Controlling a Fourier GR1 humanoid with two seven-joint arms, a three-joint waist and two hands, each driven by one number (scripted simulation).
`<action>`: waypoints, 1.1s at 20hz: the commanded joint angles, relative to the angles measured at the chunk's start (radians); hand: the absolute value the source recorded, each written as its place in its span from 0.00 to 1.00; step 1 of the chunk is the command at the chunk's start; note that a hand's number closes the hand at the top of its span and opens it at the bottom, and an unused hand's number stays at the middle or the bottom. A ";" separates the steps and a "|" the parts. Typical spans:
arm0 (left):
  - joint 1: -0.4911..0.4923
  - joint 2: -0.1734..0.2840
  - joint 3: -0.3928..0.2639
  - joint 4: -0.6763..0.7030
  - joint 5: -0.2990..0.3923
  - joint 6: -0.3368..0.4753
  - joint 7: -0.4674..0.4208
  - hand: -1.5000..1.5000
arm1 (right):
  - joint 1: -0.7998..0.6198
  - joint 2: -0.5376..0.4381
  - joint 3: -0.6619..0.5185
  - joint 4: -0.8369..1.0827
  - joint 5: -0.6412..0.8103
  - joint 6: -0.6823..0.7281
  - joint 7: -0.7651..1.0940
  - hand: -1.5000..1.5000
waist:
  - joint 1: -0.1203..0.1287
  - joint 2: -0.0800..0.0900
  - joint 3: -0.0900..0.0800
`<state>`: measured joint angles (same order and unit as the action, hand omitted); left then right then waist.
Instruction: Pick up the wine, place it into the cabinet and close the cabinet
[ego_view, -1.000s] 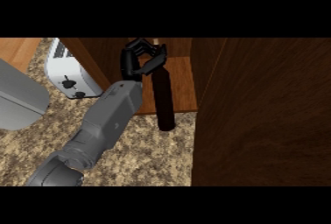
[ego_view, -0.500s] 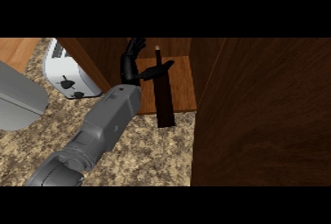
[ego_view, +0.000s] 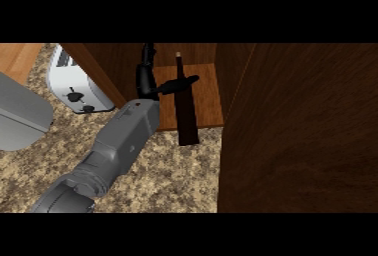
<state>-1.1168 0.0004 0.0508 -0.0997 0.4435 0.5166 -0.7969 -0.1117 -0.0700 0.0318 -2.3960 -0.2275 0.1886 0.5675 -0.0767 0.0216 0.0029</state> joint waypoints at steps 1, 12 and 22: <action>0.006 0.034 0.023 0.005 0.011 0.007 -0.009 0.00 | 0.013 0.009 0.023 -0.076 -0.021 -0.016 0.039 0.00 | -0.005 0.007 -0.005; 0.056 0.022 0.004 0.001 -0.024 -0.130 -0.072 0.00 | -0.016 -0.002 -0.006 -0.013 -0.046 0.002 0.024 0.00 | 0.013 0.005 -0.005; 0.101 -0.001 0.000 0.001 -0.006 -0.204 -0.102 0.00 | 0.023 0.016 0.011 -0.014 -0.030 0.002 -0.024 0.00 | 0.015 -0.002 -0.004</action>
<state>-1.0877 -0.0018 0.0325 -0.1108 0.4180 0.3507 -0.8672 -0.1064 -0.0525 0.0685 -2.3959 -0.2283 0.1810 0.5673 -0.0774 0.0205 0.0003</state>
